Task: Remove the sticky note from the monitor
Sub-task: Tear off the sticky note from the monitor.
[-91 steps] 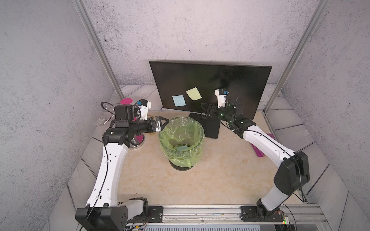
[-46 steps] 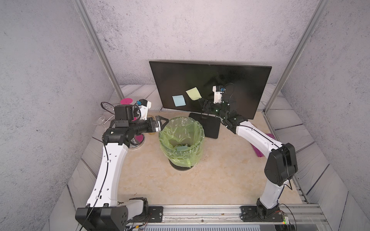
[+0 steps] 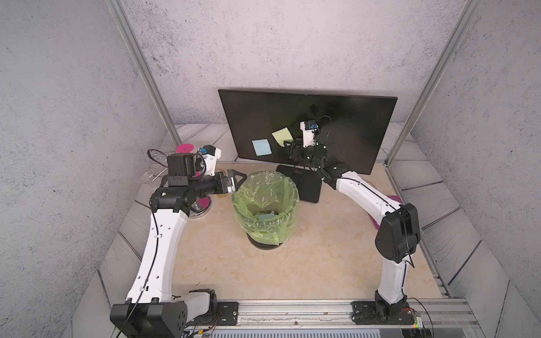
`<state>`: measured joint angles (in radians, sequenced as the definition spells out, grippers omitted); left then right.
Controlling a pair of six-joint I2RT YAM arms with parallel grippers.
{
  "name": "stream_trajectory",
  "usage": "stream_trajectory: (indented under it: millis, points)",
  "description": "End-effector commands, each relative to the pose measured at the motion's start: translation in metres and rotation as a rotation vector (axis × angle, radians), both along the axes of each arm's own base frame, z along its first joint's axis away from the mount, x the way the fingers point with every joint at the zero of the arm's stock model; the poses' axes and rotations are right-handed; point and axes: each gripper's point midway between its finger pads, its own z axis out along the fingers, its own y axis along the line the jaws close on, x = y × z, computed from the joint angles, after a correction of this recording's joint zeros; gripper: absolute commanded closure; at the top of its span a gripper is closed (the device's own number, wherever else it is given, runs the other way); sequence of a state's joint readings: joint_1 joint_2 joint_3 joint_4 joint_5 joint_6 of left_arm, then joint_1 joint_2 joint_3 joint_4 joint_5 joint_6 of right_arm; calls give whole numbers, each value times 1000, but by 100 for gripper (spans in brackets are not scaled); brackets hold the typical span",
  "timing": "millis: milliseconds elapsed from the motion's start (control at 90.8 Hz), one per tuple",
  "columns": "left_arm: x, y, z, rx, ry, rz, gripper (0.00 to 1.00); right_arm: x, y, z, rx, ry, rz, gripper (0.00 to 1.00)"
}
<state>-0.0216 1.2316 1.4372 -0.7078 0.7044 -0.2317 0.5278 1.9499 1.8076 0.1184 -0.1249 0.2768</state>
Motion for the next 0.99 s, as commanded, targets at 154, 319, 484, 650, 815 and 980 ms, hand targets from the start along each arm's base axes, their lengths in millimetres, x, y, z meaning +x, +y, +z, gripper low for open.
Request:
stream_trajectory:
  millis: [154,319,484,650,815,980]
  points:
    - [1,2,-4,6,7,-7,0,12,8,-9,-68,-2,-2,41]
    - [1,2,-5,8,9,-6,0,17,14,-14,-63,11,16,49]
    - [0,3,-6,11,9,-7,0,19,16,-11,-32,16,13,59]
    - [0,3,-7,13,10,-6,0,19,16,-10,-23,19,11,77]
    - [0,3,-6,11,9,-4,0,15,16,-4,-10,14,26,100]
    - [2,3,-5,9,8,-3,0,0,16,7,0,-14,59,100]
